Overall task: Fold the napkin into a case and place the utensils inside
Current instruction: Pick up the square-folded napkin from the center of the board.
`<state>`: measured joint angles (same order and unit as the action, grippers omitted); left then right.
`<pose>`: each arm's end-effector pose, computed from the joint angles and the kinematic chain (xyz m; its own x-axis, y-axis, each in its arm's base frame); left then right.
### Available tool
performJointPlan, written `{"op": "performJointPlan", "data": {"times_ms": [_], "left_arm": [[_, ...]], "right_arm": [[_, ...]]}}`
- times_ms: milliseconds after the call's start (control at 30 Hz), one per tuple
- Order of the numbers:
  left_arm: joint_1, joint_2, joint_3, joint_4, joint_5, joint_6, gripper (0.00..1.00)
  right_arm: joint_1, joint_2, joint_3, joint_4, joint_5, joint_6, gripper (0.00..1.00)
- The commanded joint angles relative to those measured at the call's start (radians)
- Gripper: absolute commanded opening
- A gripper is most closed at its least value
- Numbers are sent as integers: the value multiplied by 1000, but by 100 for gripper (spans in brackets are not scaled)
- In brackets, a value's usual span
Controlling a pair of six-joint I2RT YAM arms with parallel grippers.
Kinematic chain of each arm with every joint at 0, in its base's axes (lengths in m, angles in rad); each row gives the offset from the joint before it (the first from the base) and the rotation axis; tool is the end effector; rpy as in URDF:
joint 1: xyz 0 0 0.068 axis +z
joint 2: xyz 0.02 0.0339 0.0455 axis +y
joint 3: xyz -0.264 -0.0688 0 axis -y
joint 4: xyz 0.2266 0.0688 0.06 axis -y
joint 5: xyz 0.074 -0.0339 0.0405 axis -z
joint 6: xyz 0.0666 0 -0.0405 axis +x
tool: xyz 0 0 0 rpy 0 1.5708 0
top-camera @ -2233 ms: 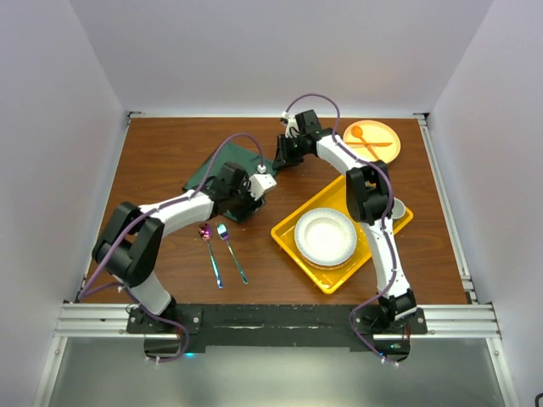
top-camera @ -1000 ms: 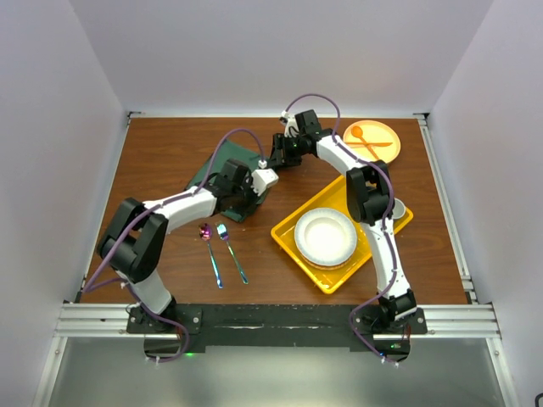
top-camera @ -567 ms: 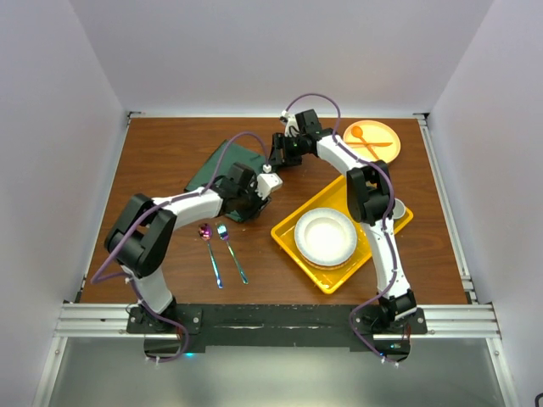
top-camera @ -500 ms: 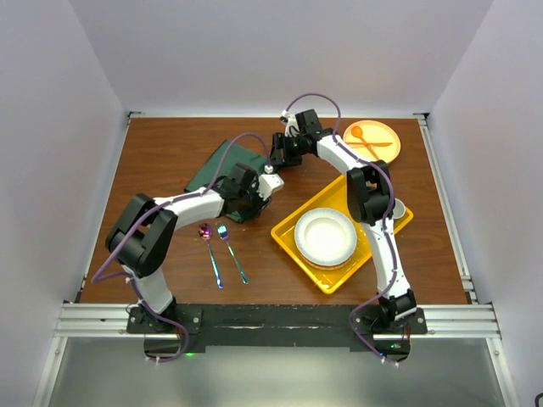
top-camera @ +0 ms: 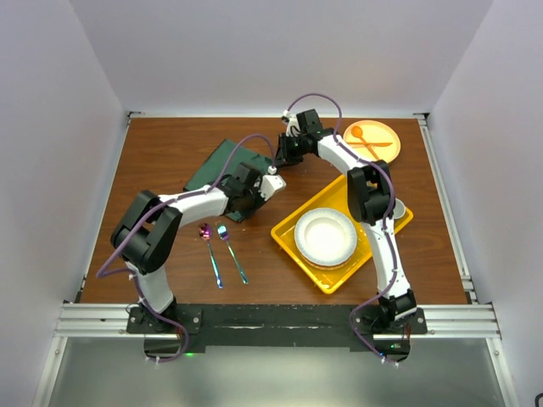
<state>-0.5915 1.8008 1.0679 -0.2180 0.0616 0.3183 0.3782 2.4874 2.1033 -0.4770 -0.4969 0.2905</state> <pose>0.3051 -0.2099 0.1492 -0.4583 0.6841 -0.5674 0.7682 0.6259 0.1342 0.4980 0.2320 0.1443 -0.8511 -0.0672 -0.5207 -0.3856 0.7531 0.5331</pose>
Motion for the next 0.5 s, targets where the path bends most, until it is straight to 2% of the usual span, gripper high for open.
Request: {"op": "performJointPlan", "data": {"times_ms": [0,133,200,267,400,433,467], "left_arm": [[-4,-64,40,-30,-17,56,0],[-2,-106,46,-55,-5,76,0],[-4,-109,50,-69,-3,87,0],[-4,-113,47,-73,6,93,0],[1,-107,49,-86,29,94,0],[2,-109,52,-90,33,94,0],[4,-110,53,-95,33,96,0]], "right_arm": [[-2,-71,4,41,-22,22,17],[-4,-84,0,58,-37,45,13],[-4,-90,-3,61,-40,49,16],[-2,-94,-6,61,-42,49,23],[-2,-97,-3,54,-42,45,25],[-4,-97,0,51,-43,45,25],[-2,-99,0,49,-46,45,20]]}}
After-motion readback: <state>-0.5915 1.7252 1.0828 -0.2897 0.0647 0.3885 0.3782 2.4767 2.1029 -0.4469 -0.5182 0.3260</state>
